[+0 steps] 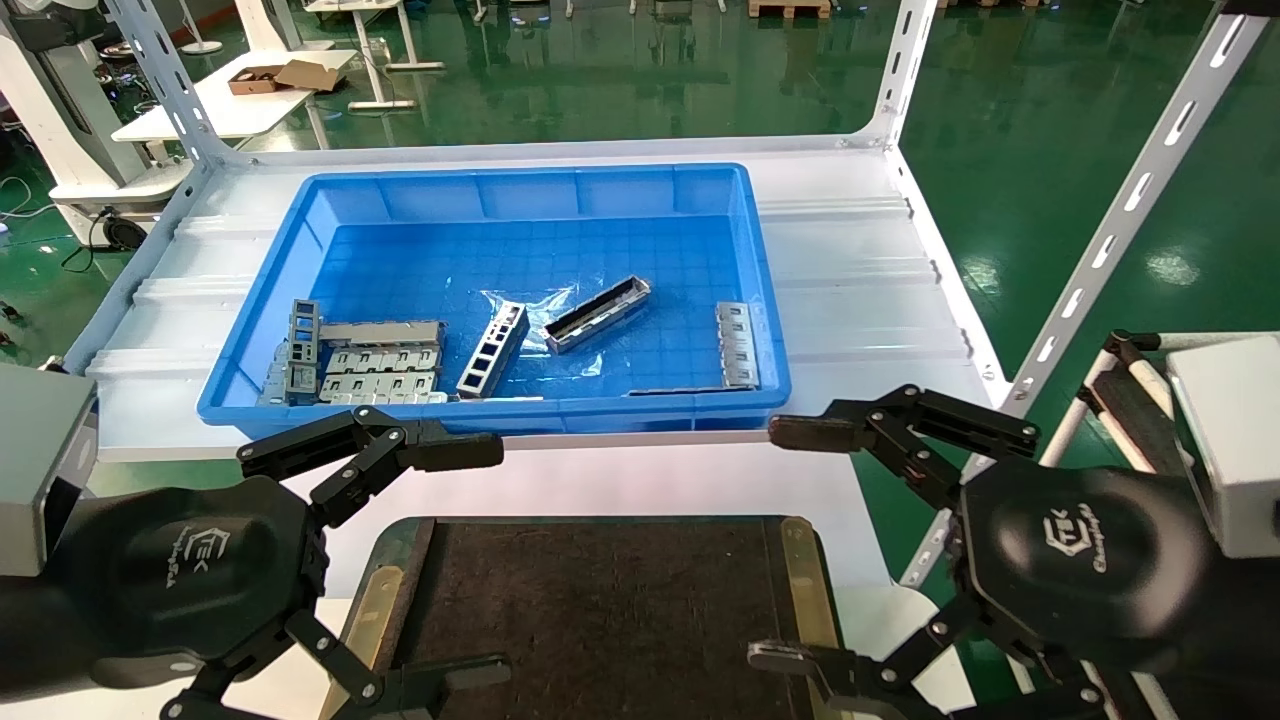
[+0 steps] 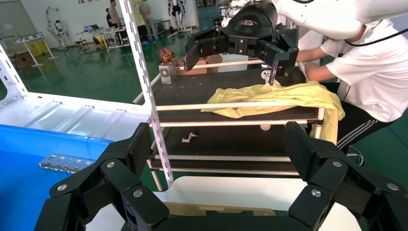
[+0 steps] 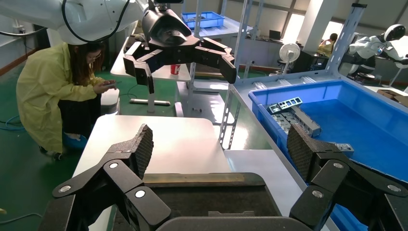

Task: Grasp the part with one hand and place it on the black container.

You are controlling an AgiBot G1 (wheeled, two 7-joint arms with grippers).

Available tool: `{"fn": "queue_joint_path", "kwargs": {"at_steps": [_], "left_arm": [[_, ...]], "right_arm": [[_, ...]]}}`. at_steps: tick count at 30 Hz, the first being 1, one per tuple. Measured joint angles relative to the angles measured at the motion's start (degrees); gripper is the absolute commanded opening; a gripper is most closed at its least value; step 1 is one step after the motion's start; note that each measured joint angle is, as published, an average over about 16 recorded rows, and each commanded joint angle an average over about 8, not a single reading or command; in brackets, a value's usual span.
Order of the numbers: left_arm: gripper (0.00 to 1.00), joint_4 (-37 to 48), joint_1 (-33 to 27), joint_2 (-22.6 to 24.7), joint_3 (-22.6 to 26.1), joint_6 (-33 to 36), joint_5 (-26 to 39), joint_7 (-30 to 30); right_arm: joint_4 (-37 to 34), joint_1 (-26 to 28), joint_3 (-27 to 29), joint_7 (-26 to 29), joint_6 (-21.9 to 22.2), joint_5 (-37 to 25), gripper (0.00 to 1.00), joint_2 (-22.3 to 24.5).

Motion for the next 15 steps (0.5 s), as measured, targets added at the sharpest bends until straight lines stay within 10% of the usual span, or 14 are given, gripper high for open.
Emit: {"fn": "queue_joint_path", "kwargs": {"at_steps": [15], "left_arm": [[1.0,-0.03,-0.03,-0.12,-0.05,-0.15,0.1,0.02]], "right_arm": [[-0.01,0.0,0.0,0.0,0.0,0.0,1.0,0.0]]}}
